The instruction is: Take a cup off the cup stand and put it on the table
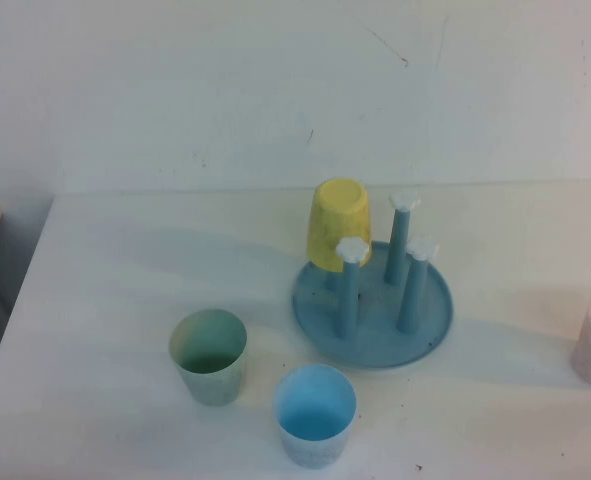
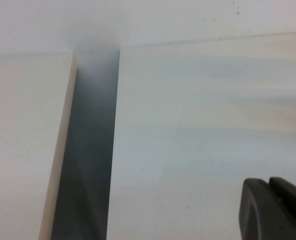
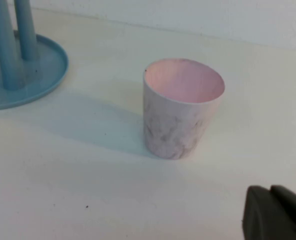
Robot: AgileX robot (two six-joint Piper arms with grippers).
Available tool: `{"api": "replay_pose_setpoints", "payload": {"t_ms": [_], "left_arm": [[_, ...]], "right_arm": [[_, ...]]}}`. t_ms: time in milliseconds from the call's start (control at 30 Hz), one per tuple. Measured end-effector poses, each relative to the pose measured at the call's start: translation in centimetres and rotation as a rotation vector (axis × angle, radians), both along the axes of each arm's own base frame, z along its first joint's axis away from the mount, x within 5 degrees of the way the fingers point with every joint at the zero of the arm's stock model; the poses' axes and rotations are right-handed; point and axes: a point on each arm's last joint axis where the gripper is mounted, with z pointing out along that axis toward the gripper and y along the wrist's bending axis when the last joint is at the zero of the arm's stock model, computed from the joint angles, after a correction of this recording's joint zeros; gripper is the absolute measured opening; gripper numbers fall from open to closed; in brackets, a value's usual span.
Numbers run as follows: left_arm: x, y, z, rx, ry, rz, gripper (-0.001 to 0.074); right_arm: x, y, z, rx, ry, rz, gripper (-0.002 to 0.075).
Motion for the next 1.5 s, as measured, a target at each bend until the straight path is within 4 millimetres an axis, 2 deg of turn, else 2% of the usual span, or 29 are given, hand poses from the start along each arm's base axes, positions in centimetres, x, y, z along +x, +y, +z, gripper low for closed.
{"api": "replay_pose_setpoints", "payload": {"t_ms": [1500], "left_arm": [[0.0,0.01,0.0,0.02,0.0,-0.005,-0.0003]], "right_arm": [[0.0,0.0,0.0,0.0,0.0,0.0,-0.0003]]}}
